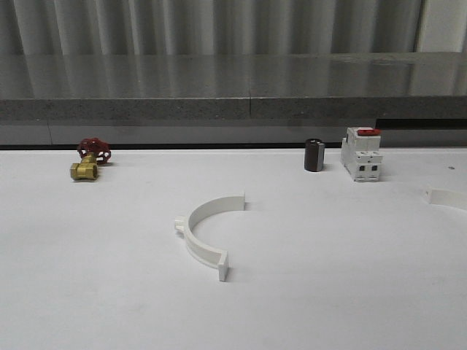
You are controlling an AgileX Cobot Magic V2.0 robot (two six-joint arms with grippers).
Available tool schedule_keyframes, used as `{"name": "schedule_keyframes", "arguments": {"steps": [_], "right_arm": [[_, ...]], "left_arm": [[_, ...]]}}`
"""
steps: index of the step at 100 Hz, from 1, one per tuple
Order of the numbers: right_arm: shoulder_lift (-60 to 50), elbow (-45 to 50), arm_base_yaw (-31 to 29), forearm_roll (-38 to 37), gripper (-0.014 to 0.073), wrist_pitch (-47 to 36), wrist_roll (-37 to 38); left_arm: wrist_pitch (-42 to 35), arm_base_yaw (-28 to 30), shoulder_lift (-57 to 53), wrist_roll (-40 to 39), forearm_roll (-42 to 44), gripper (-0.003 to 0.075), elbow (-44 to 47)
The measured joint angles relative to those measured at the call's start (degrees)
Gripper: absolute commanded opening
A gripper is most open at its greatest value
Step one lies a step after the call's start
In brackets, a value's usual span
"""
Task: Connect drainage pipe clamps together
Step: 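Withdraw the left gripper and lower the right gripper over the other half-clamp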
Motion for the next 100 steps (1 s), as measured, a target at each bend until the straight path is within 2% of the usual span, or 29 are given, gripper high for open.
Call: {"name": "schedule_keyframes", "arguments": {"steps": [16, 38, 57, 62, 67, 74, 76, 86, 93, 100], "right_arm": [[9.79, -10.65, 0.0, 0.13, -0.0118, 7.63, 0.0], [32.26, -27.79, 0.0, 0.25, -0.0118, 20.67, 0.0], [48.61, -37.89, 0.0, 0.38, -0.0102, 23.07, 0.0], [51.99, -39.4, 0.0, 0.38, -0.0051, 23.07, 0.0], [54.94, -40.24, 0.0, 0.38, 0.0038, 23.07, 0.0], [58.43, -40.66, 0.0, 0.72, 0.0213, 23.07, 0.0], [59.33, -40.65, 0.0, 0.85, 0.0289, 23.07, 0.0], [62.94, -40.65, 0.0, 0.98, 0.0506, 22.81, 0.0], [64.98, -40.65, 0.0, 0.98, 0.0578, 21.34, 0.0], [66.57, -40.65, 0.0, 1.08, 0.0584, 19.56, 0.0]], "left_arm": [[0.0, 0.0, 0.0, 0.0, 0.0, -0.002, 0.0], [0.0, 0.0, 0.0, 0.0, 0.0, -0.002, 0.0], [0.0, 0.0, 0.0, 0.0, 0.0, -0.002, 0.0], [0.0, 0.0, 0.0, 0.0, 0.0, -0.002, 0.0], [0.0, 0.0, 0.0, 0.0, 0.0, -0.002, 0.0], [0.0, 0.0, 0.0, 0.0, 0.0, -0.002, 0.0], [0.0, 0.0, 0.0, 0.0, 0.0, -0.002, 0.0], [0.0, 0.0, 0.0, 0.0, 0.0, -0.002, 0.0], [0.0, 0.0, 0.0, 0.0, 0.0, -0.002, 0.0], [0.0, 0.0, 0.0, 0.0, 0.0, -0.002, 0.0]]}}
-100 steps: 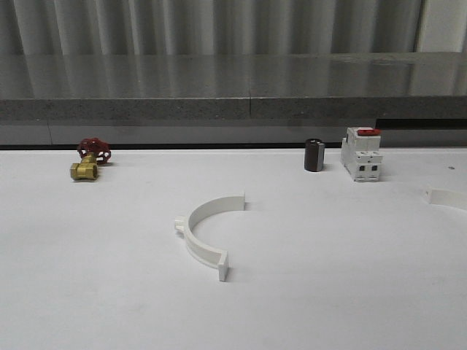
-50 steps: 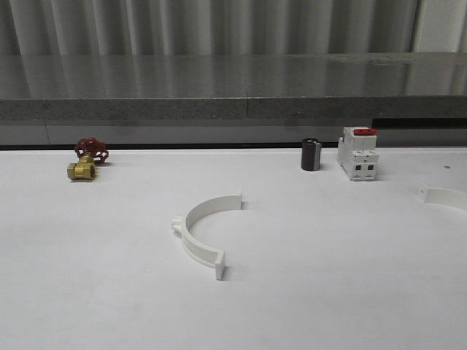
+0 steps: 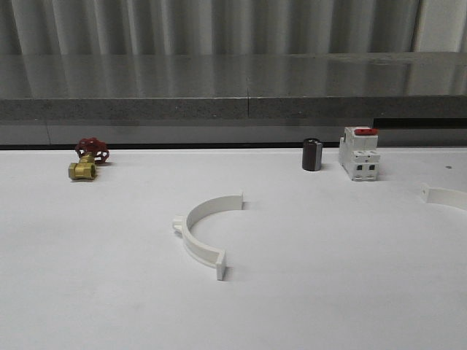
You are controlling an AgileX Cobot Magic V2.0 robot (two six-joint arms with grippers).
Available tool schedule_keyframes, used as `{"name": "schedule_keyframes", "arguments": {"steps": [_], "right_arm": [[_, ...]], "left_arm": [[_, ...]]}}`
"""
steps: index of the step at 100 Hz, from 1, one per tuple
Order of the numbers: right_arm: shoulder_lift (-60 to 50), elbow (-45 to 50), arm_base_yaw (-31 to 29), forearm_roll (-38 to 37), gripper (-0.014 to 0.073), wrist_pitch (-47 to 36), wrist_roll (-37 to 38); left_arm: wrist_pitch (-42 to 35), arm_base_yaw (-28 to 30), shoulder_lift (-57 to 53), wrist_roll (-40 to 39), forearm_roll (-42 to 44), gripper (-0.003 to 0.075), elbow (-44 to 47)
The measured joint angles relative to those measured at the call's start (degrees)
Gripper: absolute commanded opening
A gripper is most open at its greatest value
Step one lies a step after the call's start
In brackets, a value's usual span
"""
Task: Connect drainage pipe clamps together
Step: 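Withdraw the left gripper and lower the right gripper over the other half-clamp, then grasp the second white half-clamp by its tab with the right gripper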
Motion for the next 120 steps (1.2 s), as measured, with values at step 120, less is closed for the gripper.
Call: {"name": "schedule_keyframes", "arguments": {"steps": [120], "right_arm": [[37.93, -15.58, -6.7, 0.23, 0.0584, -1.7, -8.1]], "left_arm": [[0.0, 0.0, 0.0, 0.0, 0.0, -0.002, 0.0]]}}
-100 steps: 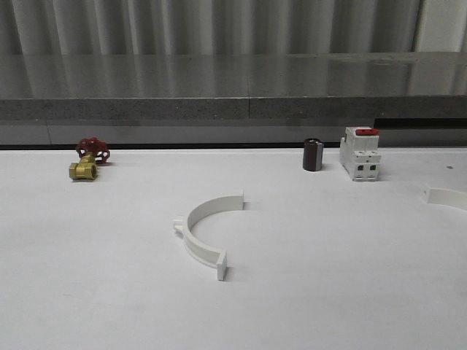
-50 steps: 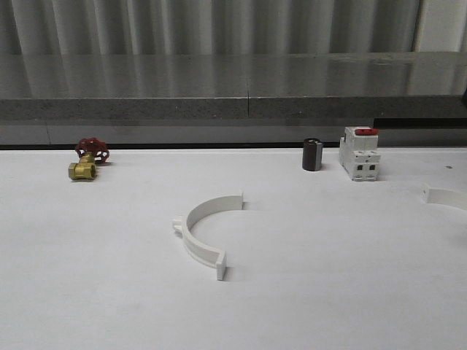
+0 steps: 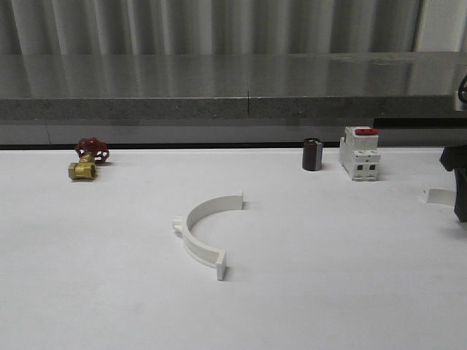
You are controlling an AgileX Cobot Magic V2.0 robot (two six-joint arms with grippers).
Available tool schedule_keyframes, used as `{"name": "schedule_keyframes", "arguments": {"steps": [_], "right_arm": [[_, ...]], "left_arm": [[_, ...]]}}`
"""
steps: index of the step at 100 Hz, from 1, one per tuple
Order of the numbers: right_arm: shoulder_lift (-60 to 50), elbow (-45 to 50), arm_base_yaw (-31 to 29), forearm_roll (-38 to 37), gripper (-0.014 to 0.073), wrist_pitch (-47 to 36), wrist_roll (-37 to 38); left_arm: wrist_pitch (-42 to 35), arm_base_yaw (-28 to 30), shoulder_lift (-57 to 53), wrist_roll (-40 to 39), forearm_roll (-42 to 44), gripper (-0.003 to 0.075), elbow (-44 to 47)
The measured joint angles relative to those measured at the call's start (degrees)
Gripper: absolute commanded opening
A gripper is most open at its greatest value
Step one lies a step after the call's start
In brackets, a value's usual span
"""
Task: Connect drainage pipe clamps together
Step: 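Grasp the second white half-clamp by its tab with the right gripper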
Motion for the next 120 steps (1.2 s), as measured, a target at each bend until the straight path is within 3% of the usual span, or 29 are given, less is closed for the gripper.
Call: {"name": "schedule_keyframes", "arguments": {"steps": [26, 33, 50, 66, 105, 120], "right_arm": [[1.66, -0.26, 0.0, -0.11, 0.0563, -0.47, -0.23], [1.66, -0.26, 0.0, -0.11, 0.0495, -0.47, -0.23], [1.66, -0.26, -0.02, -0.11, 0.022, -0.36, -0.23], [1.66, -0.35, -0.02, -0.11, 0.0082, 0.21, -0.23], [1.82, -2.95, -0.02, 1.49, 0.0057, 5.29, -0.39], [0.34, -5.9, 2.75, 2.94, 0.0058, 8.28, 1.0]], "left_arm": [[0.0, 0.0, 0.0, 0.0, 0.0, -0.002, 0.0], [0.0, 0.0, 0.0, 0.0, 0.0, -0.002, 0.0], [0.0, 0.0, 0.0, 0.0, 0.0, -0.002, 0.0], [0.0, 0.0, 0.0, 0.0, 0.0, -0.002, 0.0], [0.0, 0.0, 0.0, 0.0, 0.0, -0.002, 0.0], [0.0, 0.0, 0.0, 0.0, 0.0, -0.002, 0.0]]}}
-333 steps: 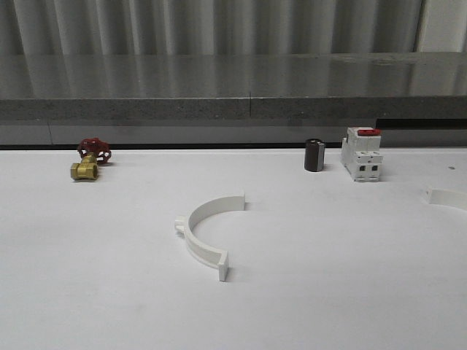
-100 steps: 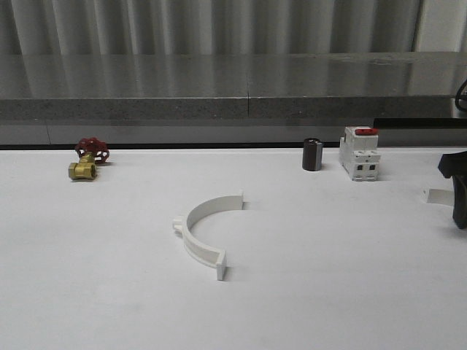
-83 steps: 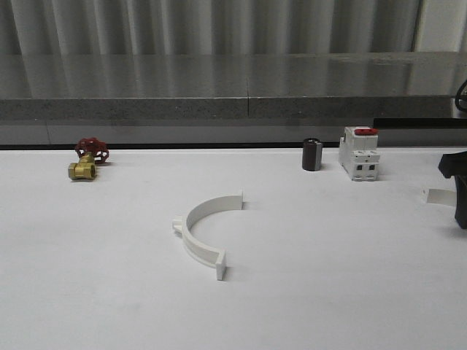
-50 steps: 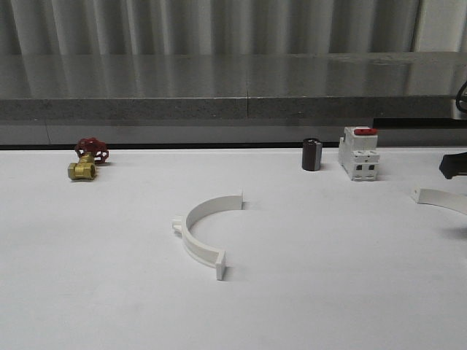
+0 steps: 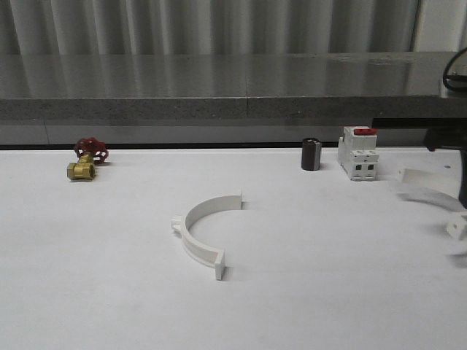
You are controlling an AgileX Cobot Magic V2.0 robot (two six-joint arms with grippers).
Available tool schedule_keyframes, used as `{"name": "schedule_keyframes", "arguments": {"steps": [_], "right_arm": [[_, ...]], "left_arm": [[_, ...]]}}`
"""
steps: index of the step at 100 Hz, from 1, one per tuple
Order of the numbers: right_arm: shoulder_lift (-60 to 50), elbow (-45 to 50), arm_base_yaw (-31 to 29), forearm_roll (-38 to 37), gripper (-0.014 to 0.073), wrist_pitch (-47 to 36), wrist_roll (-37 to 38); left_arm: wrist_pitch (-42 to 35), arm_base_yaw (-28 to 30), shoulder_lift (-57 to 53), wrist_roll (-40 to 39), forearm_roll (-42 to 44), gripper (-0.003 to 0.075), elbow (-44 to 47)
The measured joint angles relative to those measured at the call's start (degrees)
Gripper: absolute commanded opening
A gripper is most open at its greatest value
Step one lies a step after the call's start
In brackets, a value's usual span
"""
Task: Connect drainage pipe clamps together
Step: 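Grasp the second white half-clamp by its tab with the right gripper, then carry the half-clamp toward the placed half and align their ends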
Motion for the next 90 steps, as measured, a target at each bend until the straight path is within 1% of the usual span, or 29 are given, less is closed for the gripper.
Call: {"name": "schedule_keyframes", "arguments": {"steps": [6, 15, 23, 33, 39, 46, 63, 90], "right_arm": [[-0.77, -0.86, 2.13, 0.04, 0.0058, 0.77, 1.79], [-1.57, -2.1, 6.55, -1.62, 0.0058, 1.87, 6.66], [-1.55, -2.82, 10.94, -5.22, 0.0058, 3.01, 13.37], [-1.55, -3.19, 16.9, -11.54, 0.0058, 3.76, 22.71], [-1.55, -3.19, 19.57, -13.64, 0.0058, 3.76, 28.01], [-1.55, -3.19, 22.07, -14.78, 0.0058, 3.6, 32.31], [-1.55, -3.19, 25.49, -15.69, 0.0058, 2.03, 38.51], [2.45, -4.36, 28.26, -15.81, 0.0058, 1.04, 41.34]], "left_arm": [[0.0, 0.0, 0.0, 0.0, 0.0, -0.002, 0.0], [0.0, 0.0, 0.0, 0.0, 0.0, -0.002, 0.0], [0.0, 0.0, 0.0, 0.0, 0.0, -0.002, 0.0], [0.0, 0.0, 0.0, 0.0, 0.0, -0.002, 0.0], [0.0, 0.0, 0.0, 0.0, 0.0, -0.002, 0.0], [0.0, 0.0, 0.0, 0.0, 0.0, -0.002, 0.0], [0.0, 0.0, 0.0, 0.0, 0.0, -0.002, 0.0], [0.0, 0.0, 0.0, 0.0, 0.0, -0.002, 0.0]]}}
